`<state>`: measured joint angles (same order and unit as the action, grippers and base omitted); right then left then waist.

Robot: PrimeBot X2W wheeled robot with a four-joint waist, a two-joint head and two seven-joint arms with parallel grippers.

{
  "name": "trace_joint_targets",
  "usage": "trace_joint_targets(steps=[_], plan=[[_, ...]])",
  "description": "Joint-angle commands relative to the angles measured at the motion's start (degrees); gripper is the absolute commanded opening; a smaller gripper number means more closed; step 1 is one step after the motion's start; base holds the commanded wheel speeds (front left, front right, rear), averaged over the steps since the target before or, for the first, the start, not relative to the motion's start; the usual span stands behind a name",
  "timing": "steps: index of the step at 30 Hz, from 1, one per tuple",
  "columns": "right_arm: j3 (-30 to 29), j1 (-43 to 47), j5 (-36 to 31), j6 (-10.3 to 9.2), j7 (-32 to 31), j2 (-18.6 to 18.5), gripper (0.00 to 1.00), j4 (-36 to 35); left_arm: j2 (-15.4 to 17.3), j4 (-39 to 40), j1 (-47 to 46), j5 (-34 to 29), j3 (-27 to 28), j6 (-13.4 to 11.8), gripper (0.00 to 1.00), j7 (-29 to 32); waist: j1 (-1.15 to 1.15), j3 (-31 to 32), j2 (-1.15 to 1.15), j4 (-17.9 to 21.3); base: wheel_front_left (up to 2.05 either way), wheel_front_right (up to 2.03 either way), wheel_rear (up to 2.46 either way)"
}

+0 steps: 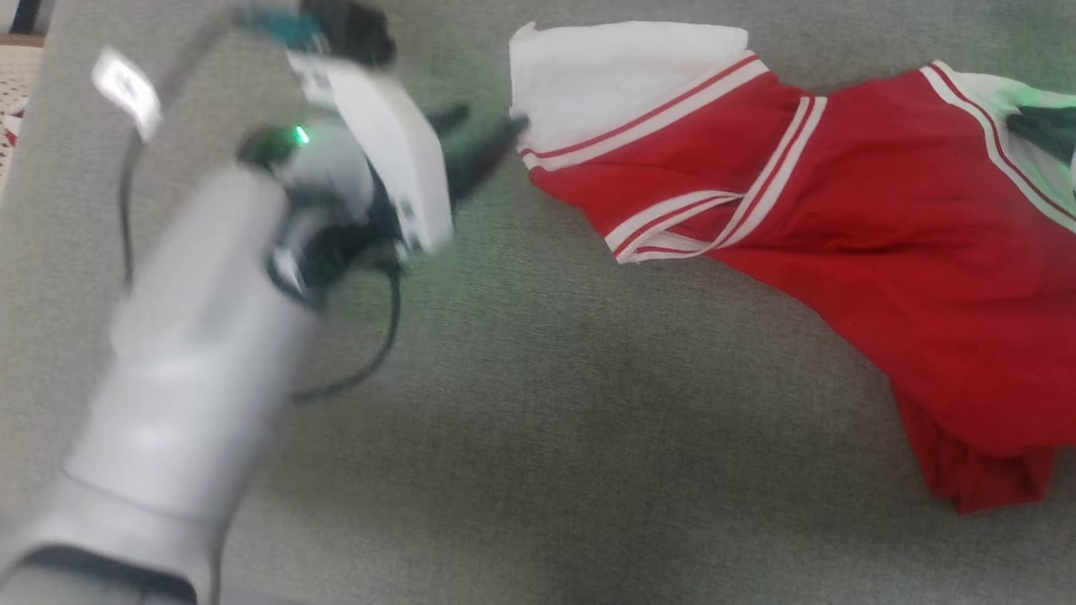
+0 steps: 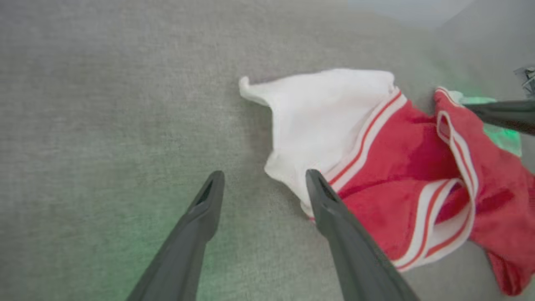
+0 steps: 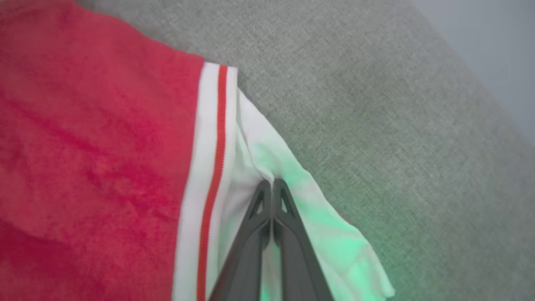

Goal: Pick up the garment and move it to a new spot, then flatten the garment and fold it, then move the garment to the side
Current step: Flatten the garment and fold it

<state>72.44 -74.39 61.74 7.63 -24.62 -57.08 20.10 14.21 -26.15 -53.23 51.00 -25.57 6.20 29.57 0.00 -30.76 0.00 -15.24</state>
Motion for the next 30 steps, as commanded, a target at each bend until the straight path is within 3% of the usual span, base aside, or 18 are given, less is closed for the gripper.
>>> trace_joint_targets(steps=[1,7,8,9,11,12,17,23,30], plan=[[1.13,0.35,-0.48,-0.25,0.12,0.87,0.00,0.40,-0.26,-1.57,-2.43,2.28,0.92,-1.13,1.00,3.15,0.00,-0.72,0.00,0.78,0.00,0.00,0.00],[1.50,-0.54,-1.35,-0.25,0.33,1.82,0.00,0.24,-2.81,-6.84,-7.92,10.03,1.71,-1.73,1.00,16.31,0.00,-2.06,0.00,2.34,0.00,0.00,0.00],[1.52,-0.63,-1.44,-0.26,0.35,1.85,0.00,0.25,-2.45,-7.23,-8.46,9.70,1.01,-1.62,0.94,17.36,0.00,-2.18,0.00,2.50,0.00,0.00,0.00],[1.54,-0.84,-1.61,-0.26,0.52,1.93,0.00,0.27,-2.22,-7.53,-8.71,9.33,0.48,-1.38,0.78,17.85,0.00,-2.28,0.00,2.68,0.00,0.00,0.00],[1.52,-1.36,-1.95,-0.26,1.25,2.28,0.00,0.28,-2.77,-8.19,-9.06,9.95,0.88,-1.42,0.20,17.74,0.00,-2.36,0.00,3.07,0.00,0.00,0.00],[1.50,-1.60,-2.06,-0.26,1.92,2.60,0.00,0.13,-2.88,-8.33,-9.25,10.34,1.16,-1.29,0.00,17.54,0.00,-2.28,0.00,3.33,0.00,0.00,0.00],[0.92,-3.08,-1.09,-0.21,8.53,3.27,0.00,-0.20,-2.13,-8.19,-8.77,11.54,4.03,-0.75,0.00,13.11,0.00,-0.34,0.00,4.77,0.00,0.00,0.00],[0.83,-4.68,0.89,-0.20,17.86,0.90,0.00,0.26,-1.16,-7.67,-7.39,12.28,5.90,-1.44,0.00,11.51,0.00,3.54,0.00,6.58,0.00,0.00,0.00],[-1.65,-6.96,4.00,-0.20,26.15,-0.50,0.00,4.35,-3.40,-6.58,-9.88,13.35,10.13,-3.81,0.00,4.19,0.00,5.45,0.00,9.09,0.00,0.00,0.00]])
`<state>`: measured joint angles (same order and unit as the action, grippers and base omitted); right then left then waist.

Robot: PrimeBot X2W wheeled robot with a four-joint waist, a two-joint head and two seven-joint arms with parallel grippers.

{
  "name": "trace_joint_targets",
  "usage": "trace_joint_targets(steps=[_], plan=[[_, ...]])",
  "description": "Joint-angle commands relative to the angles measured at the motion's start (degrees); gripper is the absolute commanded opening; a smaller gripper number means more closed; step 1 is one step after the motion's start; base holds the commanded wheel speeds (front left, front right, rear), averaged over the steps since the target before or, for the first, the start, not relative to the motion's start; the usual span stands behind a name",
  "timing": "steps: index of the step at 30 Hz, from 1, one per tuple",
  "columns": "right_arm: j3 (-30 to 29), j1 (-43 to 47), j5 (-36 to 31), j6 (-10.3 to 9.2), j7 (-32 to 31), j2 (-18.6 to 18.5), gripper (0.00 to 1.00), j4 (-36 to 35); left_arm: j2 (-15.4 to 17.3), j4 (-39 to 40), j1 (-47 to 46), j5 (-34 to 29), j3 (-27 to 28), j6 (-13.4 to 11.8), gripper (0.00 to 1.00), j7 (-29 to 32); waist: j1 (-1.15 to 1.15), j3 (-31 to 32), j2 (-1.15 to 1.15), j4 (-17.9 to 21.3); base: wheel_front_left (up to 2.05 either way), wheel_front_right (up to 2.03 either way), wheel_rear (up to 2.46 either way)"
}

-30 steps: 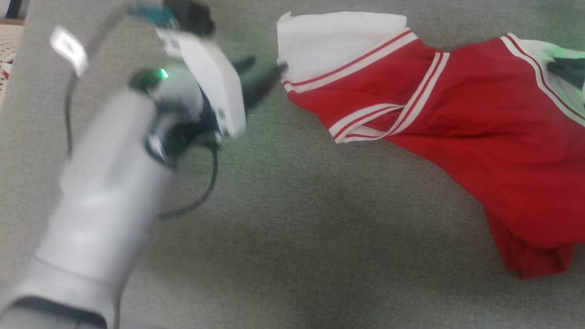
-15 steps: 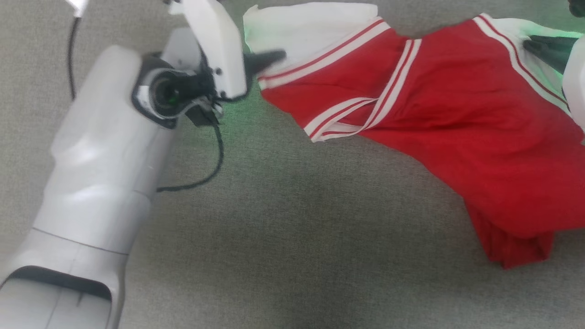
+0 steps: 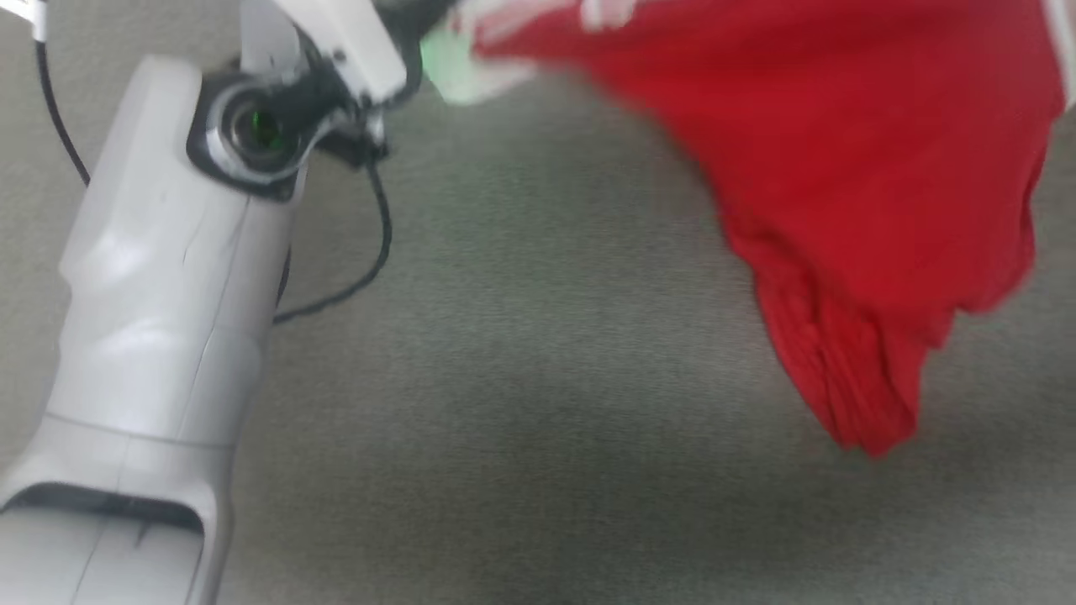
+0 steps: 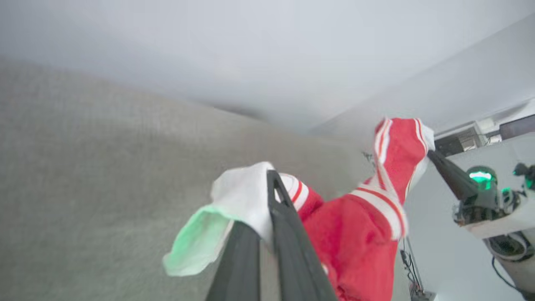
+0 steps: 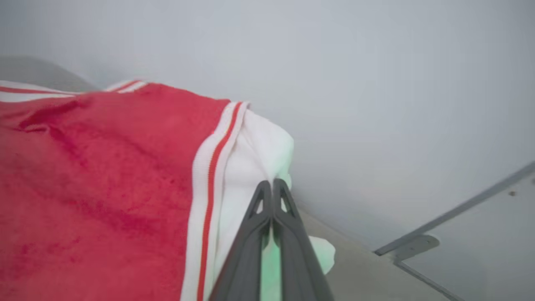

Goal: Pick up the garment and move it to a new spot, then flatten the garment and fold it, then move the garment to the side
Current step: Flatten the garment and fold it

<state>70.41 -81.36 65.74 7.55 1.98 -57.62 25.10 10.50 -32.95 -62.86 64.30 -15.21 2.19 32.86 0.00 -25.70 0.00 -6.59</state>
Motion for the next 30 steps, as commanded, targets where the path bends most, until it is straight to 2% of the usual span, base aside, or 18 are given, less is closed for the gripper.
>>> trace_joint_targets(steps=[1,4,7,12,14,17,20,24,26,30], plan=[[-0.13,-0.27,0.52,-0.12,0.83,0.17,0.00,0.64,-0.02,-0.16,-1.10,-0.26,0.40,-0.37,0.00,-0.81,0.00,0.31,0.00,0.85,0.00,0.00,0.00],[-1.85,-1.36,2.28,-0.12,3.13,2.55,0.00,5.28,-1.20,-2.47,-4.48,-1.73,1.31,-2.18,0.00,-4.92,0.00,-0.53,0.00,2.27,0.00,0.00,0.00],[-4.24,-4.33,3.85,-0.11,4.55,6.71,0.00,11.15,-2.32,-6.29,-10.79,-3.79,2.04,-4.25,0.00,-10.15,0.00,-2.23,0.00,4.12,0.00,0.00,0.00],[-8.34,-13.36,2.93,-0.12,8.83,14.44,0.00,21.87,-4.06,-13.38,-24.77,-6.61,4.10,-5.82,0.00,-20.70,0.00,-4.53,0.00,6.97,0.00,0.00,0.00],[-9.93,-17.33,2.08,-0.12,10.80,17.06,0.00,25.78,-4.20,-16.11,-30.55,-7.75,4.55,-5.71,0.00,-25.86,0.00,-4.67,0.00,7.85,0.00,0.00,0.00],[-12.26,-21.91,0.86,-0.12,12.52,19.86,0.00,30.07,-4.61,-20.08,-37.61,-8.05,5.96,-4.46,0.00,-31.85,0.00,-4.16,0.00,8.77,0.00,0.00,0.00],[-12.79,-21.96,0.97,-0.12,12.91,22.23,0.00,32.42,-5.20,-24.28,-41.02,-5.94,7.55,-1.93,0.00,-34.08,0.00,-3.05,0.00,9.14,0.00,0.00,0.00],[-9.91,-17.70,1.09,-0.11,12.19,22.71,0.00,31.08,-5.03,-29.02,-39.33,-5.03,7.21,1.99,0.00,-31.84,0.00,-1.77,0.00,9.44,0.00,0.00,0.00],[-8.22,-12.35,2.01,-0.12,12.31,22.93,0.00,29.73,-4.47,-31.05,-34.04,-4.32,6.78,3.66,0.00,-30.27,0.00,0.57,0.00,10.02,0.00,0.00,0.00],[-4.66,-5.25,3.67,-0.12,10.85,18.50,0.00,23.27,-4.21,-29.77,-26.80,-1.74,6.39,5.12,0.00,-25.32,0.00,-0.08,0.00,8.81,0.00,0.00,0.00]])
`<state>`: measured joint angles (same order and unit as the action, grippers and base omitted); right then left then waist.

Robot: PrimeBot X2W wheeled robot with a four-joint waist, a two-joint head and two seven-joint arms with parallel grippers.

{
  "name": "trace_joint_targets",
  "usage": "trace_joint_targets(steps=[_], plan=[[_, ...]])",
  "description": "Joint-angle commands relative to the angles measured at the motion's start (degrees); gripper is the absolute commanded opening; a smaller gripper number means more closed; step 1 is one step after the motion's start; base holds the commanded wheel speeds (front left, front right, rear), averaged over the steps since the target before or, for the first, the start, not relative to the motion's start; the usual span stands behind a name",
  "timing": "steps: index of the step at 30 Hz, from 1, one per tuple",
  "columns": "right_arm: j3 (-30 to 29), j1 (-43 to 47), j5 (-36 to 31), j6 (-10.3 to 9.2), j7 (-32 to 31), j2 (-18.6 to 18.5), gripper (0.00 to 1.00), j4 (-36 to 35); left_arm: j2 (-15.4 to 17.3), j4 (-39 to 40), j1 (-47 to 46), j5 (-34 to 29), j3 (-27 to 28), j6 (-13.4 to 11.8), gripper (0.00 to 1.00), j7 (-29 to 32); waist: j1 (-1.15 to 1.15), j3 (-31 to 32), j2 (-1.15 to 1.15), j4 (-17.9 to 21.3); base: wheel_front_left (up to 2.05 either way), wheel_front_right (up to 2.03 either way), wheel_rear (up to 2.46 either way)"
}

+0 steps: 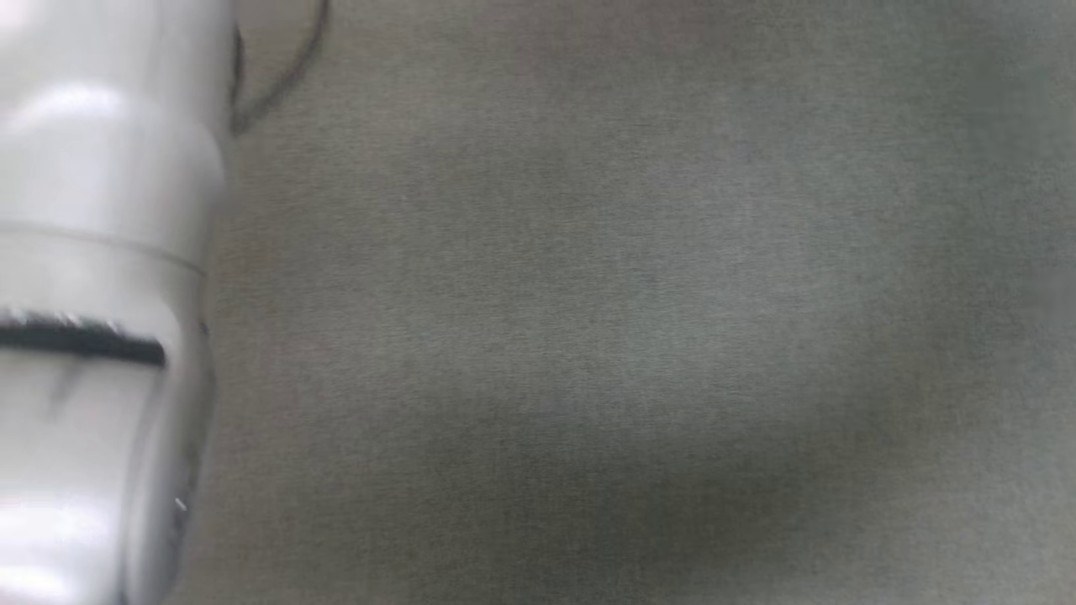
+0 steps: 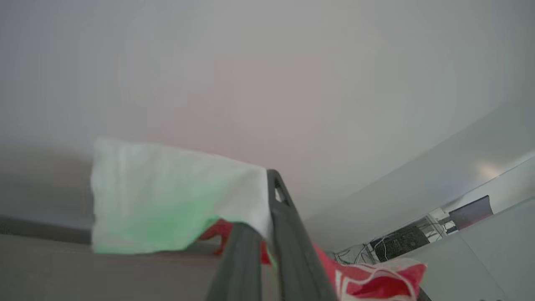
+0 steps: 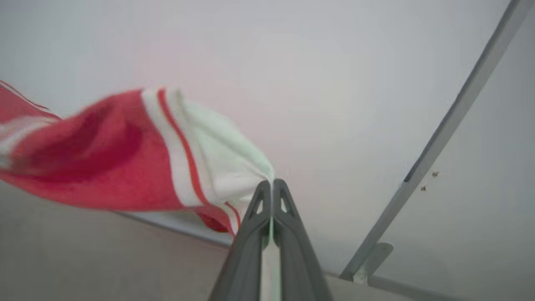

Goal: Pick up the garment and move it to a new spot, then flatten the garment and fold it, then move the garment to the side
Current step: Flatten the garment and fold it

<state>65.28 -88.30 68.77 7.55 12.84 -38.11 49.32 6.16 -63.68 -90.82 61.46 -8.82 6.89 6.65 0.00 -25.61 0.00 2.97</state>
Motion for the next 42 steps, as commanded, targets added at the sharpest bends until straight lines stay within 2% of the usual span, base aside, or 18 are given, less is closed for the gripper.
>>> trace_joint_targets(steps=[1,4,5,6,7,8,12,17,23,26,35,39,42], plan=[[1.25,4.35,1.49,-0.11,-0.22,-2.21,0.00,-2.58,0.20,1.43,4.90,1.26,-0.60,0.51,0.00,2.14,0.00,-0.16,0.00,-1.18,0.00,0.00,0.00],[3.29,9.91,3.46,-0.10,-0.41,-6.38,0.00,-8.03,0.33,7.41,14.97,2.66,-2.82,0.53,0.00,5.47,0.00,0.24,0.00,-2.05,0.00,0.00,0.00],[4.33,14.22,4.67,-0.11,-0.41,-9.37,0.00,-11.54,1.60,12.35,22.04,3.74,-4.16,0.56,0.00,7.03,0.00,1.03,0.00,-2.50,0.00,0.00,0.00],[4.33,14.22,4.67,-0.11,-0.41,-9.37,0.00,-11.54,1.60,12.35,22.04,3.74,-4.16,0.56,0.00,7.03,0.00,1.03,0.00,-2.50,0.00,0.00,0.00],[4.71,16.48,5.50,-0.12,-0.27,-10.44,0.00,-13.06,2.25,14.38,25.87,3.85,-5.10,0.56,0.00,7.65,0.00,1.44,0.00,-2.78,0.00,0.00,0.00],[5.85,20.64,5.80,-0.11,-0.51,-12.30,0.00,-16.67,3.53,18.22,33.62,5.46,-5.15,0.57,0.00,7.78,0.00,2.29,0.00,-3.12,0.00,0.00,0.00],[6.63,26.66,6.32,-0.12,-0.74,-16.59,0.00,-22.30,7.20,26.08,46.45,5.78,-5.91,0.58,0.00,8.75,0.00,3.72,0.00,-3.38,0.00,0.00,0.00],[7.25,31.94,5.62,-0.12,-1.15,-20.39,0.00,-27.07,10.01,34.28,57.27,4.09,-7.51,-0.08,0.00,9.19,0.00,5.15,0.00,-3.94,0.00,0.00,0.00],[7.68,40.19,2.95,-0.12,-1.14,-25.68,0.00,-34.22,13.09,47.50,69.82,0.08,-10.45,-4.16,0.00,8.79,0.00,6.87,0.00,-4.73,0.00,0.00,0.00],[7.71,44.08,2.87,-0.12,-0.74,-28.15,0.00,-37.12,15.92,53.66,75.09,-4.33,-12.60,-7.49,0.00,8.47,0.00,7.23,0.00,-4.88,0.00,0.00,0.00],[7.10,54.14,2.89,-0.13,-0.92,-35.21,0.00,-45.80,21.89,71.93,88.60,-9.95,-14.12,-16.32,0.00,9.77,0.00,7.56,0.00,-4.21,0.00,0.00,0.00],[6.10,57.47,2.49,-0.12,-1.89,-38.05,0.00,-50.28,23.09,78.45,91.92,-10.61,-14.61,-19.35,0.00,11.58,0.00,7.47,0.00,-4.04,0.00,0.00,0.00],[4.35,58.39,2.15,-0.12,-2.66,-38.39,0.00,-51.57,22.80,80.60,92.31,-10.57,-14.85,-20.65,0.00,12.40,0.00,7.31,0.00,-3.76,0.00,0.00,0.00]])
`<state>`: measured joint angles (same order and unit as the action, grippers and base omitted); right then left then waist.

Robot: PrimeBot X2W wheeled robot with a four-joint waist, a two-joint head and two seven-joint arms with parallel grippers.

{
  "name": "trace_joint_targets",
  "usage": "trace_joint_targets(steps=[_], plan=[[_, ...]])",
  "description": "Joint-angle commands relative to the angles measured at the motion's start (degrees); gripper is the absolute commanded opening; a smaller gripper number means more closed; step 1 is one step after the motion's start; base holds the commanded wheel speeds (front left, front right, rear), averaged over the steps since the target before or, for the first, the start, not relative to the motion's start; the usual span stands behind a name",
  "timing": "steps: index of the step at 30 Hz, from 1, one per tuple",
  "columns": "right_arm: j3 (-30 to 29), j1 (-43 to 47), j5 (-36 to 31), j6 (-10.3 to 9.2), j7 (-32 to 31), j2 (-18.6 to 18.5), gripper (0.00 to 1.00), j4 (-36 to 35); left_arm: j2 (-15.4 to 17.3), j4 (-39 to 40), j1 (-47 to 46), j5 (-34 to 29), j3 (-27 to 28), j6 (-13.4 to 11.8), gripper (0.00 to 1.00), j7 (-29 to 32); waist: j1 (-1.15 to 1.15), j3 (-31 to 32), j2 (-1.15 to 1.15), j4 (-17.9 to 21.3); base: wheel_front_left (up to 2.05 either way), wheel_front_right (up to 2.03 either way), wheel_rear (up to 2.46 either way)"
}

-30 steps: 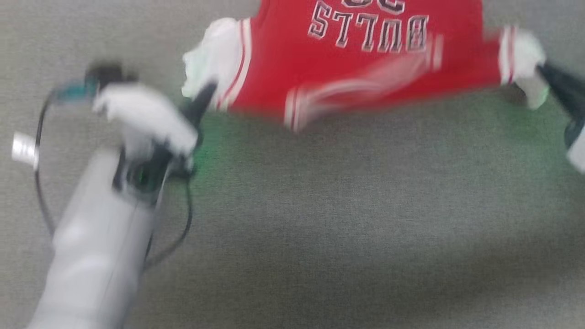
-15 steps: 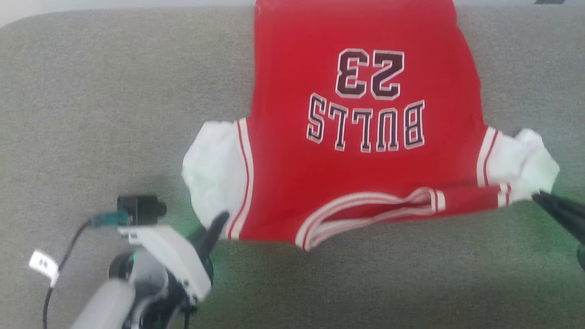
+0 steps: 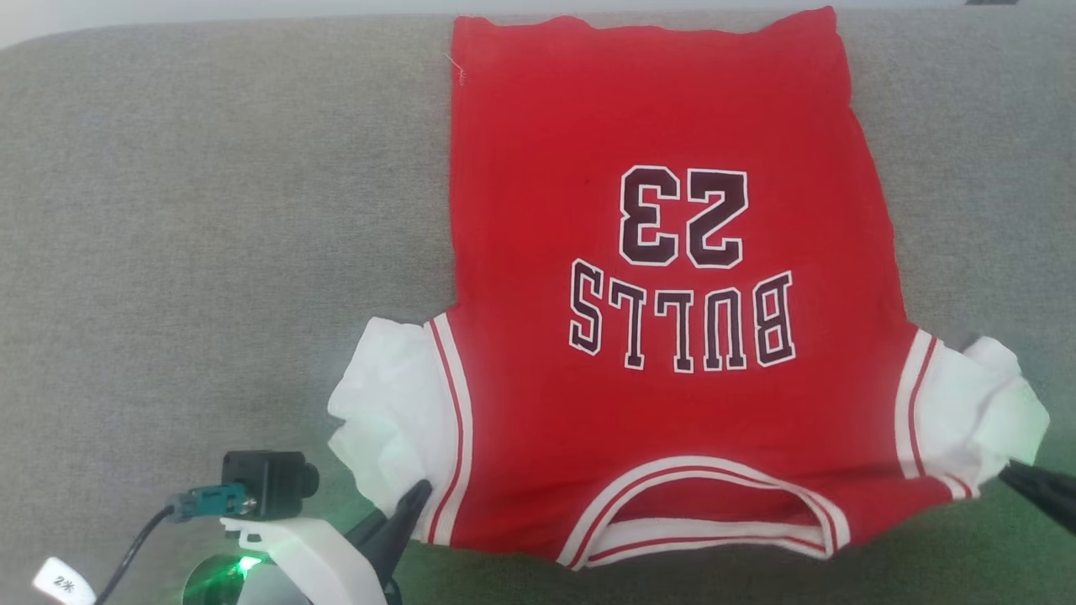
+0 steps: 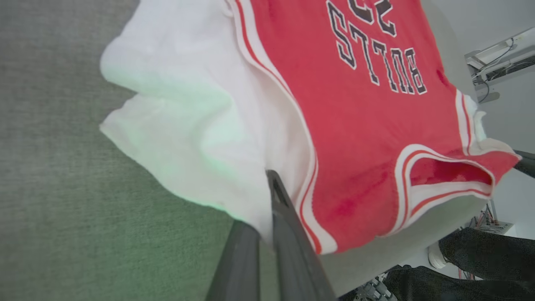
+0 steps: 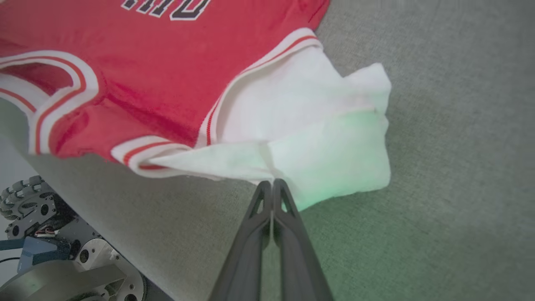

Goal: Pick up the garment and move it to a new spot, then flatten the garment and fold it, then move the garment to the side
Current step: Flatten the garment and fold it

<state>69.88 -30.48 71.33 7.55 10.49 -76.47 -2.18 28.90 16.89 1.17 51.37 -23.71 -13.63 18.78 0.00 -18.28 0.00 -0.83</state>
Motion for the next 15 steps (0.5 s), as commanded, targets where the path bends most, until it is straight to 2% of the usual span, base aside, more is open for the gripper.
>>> trace_joint_targets(steps=[1,6,14,15], plan=[[-0.98,0.60,-0.94,-0.12,-0.36,0.67,0.00,0.12,0.01,-0.10,-0.22,-0.72,-0.13,-0.17,0.00,0.27,0.00,-0.05,0.00,0.14,0.00,0.00,0.00],[-2.95,0.95,-4.59,-0.11,-4.31,5.61,0.00,2.49,-1.75,-4.12,-4.18,0.21,-1.24,1.48,0.00,0.91,0.00,-0.07,0.00,0.05,0.00,0.00,0.00],[-3.42,2.54,-12.05,-0.12,-11.35,14.21,0.00,9.20,-4.01,-14.99,-8.81,-2.50,-4.07,4.00,0.00,-0.78,0.00,0.09,0.00,0.20,0.00,0.00,0.00],[-3.74,2.65,-12.57,-0.12,-11.61,14.97,0.08,9.73,-4.24,-16.16,-9.03,-2.82,-4.45,4.14,0.00,-1.05,0.00,0.09,0.00,0.34,0.00,0.00,0.00]])
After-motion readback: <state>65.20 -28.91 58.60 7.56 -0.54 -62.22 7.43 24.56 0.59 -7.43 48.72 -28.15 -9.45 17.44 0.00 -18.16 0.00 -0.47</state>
